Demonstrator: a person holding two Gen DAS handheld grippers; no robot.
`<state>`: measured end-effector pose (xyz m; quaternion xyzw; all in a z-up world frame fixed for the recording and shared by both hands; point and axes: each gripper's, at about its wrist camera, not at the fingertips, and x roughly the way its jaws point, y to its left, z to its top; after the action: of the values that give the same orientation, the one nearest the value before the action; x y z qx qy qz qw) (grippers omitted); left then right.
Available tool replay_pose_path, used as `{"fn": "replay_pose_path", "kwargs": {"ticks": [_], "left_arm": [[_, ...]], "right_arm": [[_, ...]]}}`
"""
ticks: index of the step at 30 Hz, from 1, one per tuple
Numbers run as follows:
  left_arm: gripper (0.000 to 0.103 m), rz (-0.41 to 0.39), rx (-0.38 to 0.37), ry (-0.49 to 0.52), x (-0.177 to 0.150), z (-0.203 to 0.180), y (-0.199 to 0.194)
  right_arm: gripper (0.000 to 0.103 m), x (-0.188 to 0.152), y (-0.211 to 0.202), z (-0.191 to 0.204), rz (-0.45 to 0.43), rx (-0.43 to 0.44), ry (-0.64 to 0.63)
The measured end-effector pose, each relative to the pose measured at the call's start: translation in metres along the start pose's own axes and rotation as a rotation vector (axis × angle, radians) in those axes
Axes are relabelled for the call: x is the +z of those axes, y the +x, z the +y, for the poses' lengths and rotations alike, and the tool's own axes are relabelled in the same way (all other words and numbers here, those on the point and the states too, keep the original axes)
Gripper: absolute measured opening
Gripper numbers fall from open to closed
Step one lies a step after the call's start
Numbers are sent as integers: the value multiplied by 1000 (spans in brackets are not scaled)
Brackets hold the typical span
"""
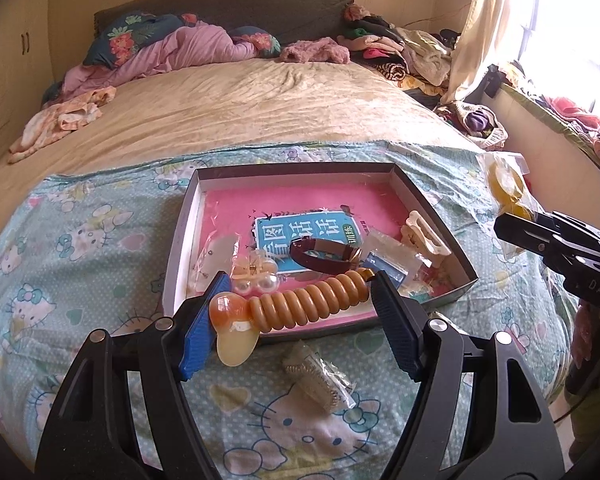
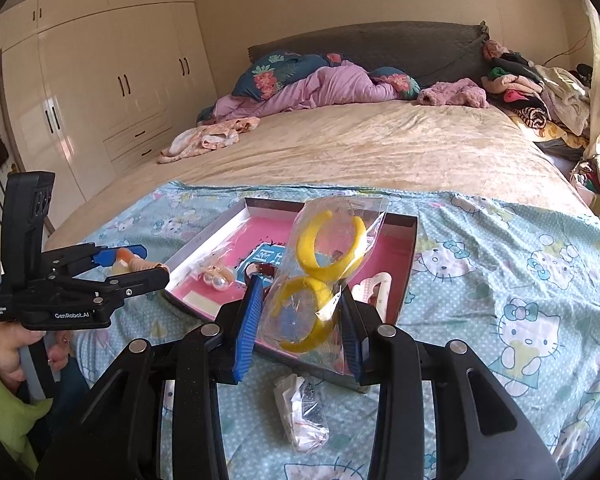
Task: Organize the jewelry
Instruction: 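Carry the hair tie and yellow earrings into the pink box and open both tools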
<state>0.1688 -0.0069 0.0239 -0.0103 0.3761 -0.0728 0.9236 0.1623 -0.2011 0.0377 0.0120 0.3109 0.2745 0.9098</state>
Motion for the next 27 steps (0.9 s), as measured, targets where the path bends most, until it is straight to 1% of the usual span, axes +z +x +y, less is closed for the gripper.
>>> {"fn": "replay_pose_path", "kwargs": {"ticks": [15,18,27], "left_arm": [[64,47,-3,-10,1,2,37],[64,63,-5,-10,0,2,47],[64,107,-6,-19,-9,6,66]], "right_arm": [[35,8,27,-7,20,0,4],[35,7,39,-8,40,-3,1],[35,-5,83,-12,140,-11,5]]}}
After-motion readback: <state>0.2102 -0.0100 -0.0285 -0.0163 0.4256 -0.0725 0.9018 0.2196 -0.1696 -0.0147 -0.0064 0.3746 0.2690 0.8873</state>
